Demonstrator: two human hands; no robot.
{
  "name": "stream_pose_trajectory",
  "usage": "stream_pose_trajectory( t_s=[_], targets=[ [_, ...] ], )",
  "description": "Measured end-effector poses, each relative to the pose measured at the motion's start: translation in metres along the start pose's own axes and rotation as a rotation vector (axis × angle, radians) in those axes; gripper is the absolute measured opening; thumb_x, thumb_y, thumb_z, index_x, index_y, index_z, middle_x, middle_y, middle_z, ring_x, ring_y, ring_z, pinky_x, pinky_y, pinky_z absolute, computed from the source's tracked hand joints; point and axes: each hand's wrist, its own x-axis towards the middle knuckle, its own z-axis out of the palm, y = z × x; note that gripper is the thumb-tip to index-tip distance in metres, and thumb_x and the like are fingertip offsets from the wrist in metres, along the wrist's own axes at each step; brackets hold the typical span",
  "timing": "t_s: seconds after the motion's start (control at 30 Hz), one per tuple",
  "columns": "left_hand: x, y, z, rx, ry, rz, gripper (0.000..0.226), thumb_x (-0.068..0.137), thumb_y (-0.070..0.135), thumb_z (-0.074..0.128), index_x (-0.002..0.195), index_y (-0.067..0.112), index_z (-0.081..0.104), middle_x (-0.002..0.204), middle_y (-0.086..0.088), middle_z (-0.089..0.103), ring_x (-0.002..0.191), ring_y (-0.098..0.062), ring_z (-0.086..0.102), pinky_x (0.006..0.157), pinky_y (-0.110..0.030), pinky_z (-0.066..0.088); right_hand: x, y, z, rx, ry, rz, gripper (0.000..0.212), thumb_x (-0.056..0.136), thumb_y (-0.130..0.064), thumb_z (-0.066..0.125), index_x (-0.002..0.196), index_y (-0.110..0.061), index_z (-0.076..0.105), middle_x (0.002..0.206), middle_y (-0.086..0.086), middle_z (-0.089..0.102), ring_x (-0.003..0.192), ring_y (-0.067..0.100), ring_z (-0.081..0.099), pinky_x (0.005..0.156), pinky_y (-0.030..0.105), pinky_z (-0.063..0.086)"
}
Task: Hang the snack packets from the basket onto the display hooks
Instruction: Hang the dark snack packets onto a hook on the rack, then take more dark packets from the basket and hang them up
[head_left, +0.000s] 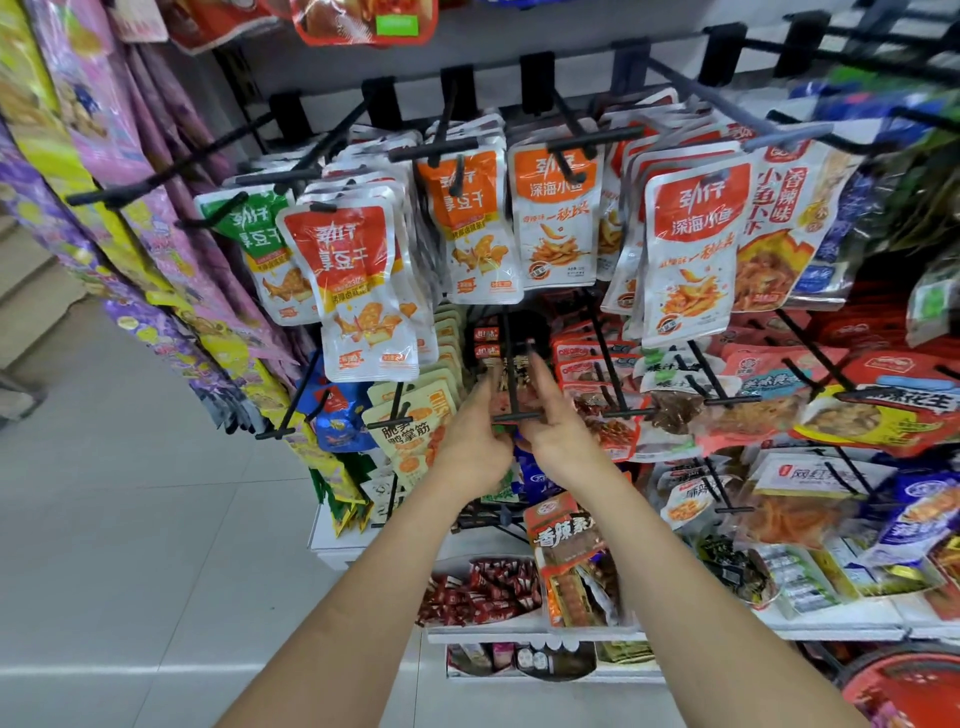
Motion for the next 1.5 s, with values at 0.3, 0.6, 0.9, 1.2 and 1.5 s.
stream_pose_trajectory(
  t_s=[0.3, 0.6, 0.9, 1.2, 1.5],
  targets=[
    [-0.049, -0.009, 0.011, -0.09, 0.151, -0.008, 0.032, 0.095, 0.008, 0.052, 0.124, 0.018, 0.061, 0.104, 0.01, 0.068, 0.081, -0.002, 0.061, 0.066, -0.01, 0.045, -0.077, 0.014, -0.051, -0.163, -0.226, 0.159, 0.029, 0.101, -0.013, 0.046, 0.124, -0.025, 0.058, 0.111, 0.0, 0.069, 0.097, 0.026, 0.069, 0.081, 0.044, 0.058],
    [-0.115, 0.023, 0.053, -0.026, 0.033, 0.142, 0.024, 0.091, 0.021, 0.062, 0.083, 0.043, 0.064, 0.066, 0.027, 0.064, 0.065, 0.003, 0.059, 0.056, -0.012, 0.041, -0.178, 0.066, -0.151, -0.448, 0.067, 0.243, 0.025, 0.096, -0.018, 0.056, 0.105, -0.041, 0.06, 0.086, -0.005, 0.072, 0.074, 0.015, 0.069, 0.065, 0.026, 0.054],
    [-0.148, 0.071, 0.173, 0.019, -0.473, 0.515, 0.024, 0.09, 0.005, 0.061, 0.094, 0.024, 0.076, 0.085, 0.023, 0.066, 0.074, 0.015, 0.057, 0.063, -0.003, 0.04, -0.364, 0.107, -0.208, -0.473, 0.675, 0.439, 0.016, 0.093, -0.011, 0.059, 0.098, -0.016, 0.073, 0.082, -0.006, 0.071, 0.068, -0.002, 0.059, 0.068, 0.019, 0.046],
    [-0.223, 0.118, 0.301, 0.039, -0.813, 0.722, 0.02, 0.09, 0.015, 0.059, 0.095, 0.029, 0.072, 0.071, 0.02, 0.063, 0.064, 0.013, 0.054, 0.06, -0.012, 0.038, -0.523, 0.15, -0.222, -0.214, 1.031, 0.691, 0.028, 0.094, -0.011, 0.059, 0.086, -0.037, 0.066, 0.083, 0.001, 0.073, 0.072, 0.018, 0.065, 0.061, 0.022, 0.048],
    [-0.286, 0.164, 0.476, 0.185, -0.885, 0.683, 0.022, 0.09, 0.01, 0.059, 0.102, 0.022, 0.074, 0.099, 0.007, 0.072, 0.086, -0.006, 0.063, 0.08, -0.022, 0.047, -0.57, 0.282, -0.323, -0.165, 0.883, 0.806, 0.02, 0.093, -0.008, 0.057, 0.105, -0.012, 0.072, 0.098, -0.004, 0.071, 0.094, 0.014, 0.063, 0.082, 0.019, 0.045]
  ],
)
